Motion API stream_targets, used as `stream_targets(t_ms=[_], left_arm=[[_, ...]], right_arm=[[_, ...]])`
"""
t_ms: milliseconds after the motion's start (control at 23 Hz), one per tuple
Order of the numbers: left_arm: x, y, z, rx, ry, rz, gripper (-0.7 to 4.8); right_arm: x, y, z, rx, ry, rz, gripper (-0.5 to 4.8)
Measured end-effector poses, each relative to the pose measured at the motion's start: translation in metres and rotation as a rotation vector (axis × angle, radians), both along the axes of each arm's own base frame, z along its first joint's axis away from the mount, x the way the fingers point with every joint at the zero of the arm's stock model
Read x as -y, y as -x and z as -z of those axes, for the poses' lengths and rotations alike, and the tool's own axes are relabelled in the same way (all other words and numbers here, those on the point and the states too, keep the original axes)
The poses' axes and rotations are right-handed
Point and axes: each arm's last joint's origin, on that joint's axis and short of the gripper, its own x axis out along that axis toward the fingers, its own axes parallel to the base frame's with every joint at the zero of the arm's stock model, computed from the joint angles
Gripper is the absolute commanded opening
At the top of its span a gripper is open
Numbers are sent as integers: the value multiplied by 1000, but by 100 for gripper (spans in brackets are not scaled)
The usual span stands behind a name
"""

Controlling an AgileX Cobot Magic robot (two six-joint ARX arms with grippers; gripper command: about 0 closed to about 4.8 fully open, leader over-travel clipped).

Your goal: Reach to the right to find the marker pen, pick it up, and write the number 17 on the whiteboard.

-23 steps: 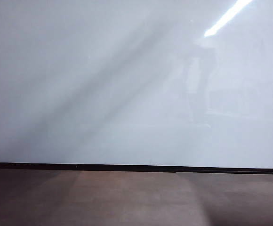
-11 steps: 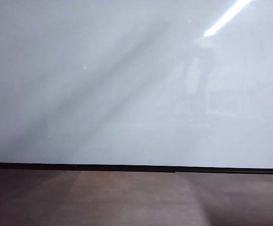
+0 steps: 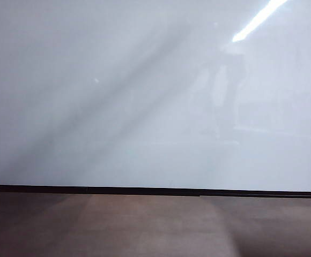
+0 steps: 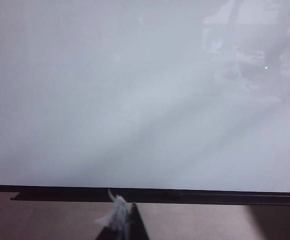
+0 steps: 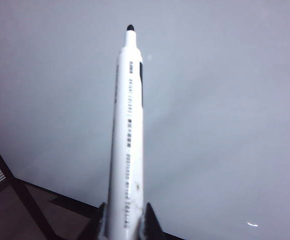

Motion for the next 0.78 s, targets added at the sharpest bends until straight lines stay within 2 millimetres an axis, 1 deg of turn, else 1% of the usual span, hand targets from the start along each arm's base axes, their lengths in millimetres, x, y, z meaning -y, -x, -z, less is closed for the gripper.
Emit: stream_targets(t_ms=[261,784], left_arm=[[0,0,0,1,1,-10,-5],[0,0,0,-1,1,-10,-5]], right_arm=[[0,-1,7,-20,13,1,-2],[0,-1,7,-20,13,2,-1]])
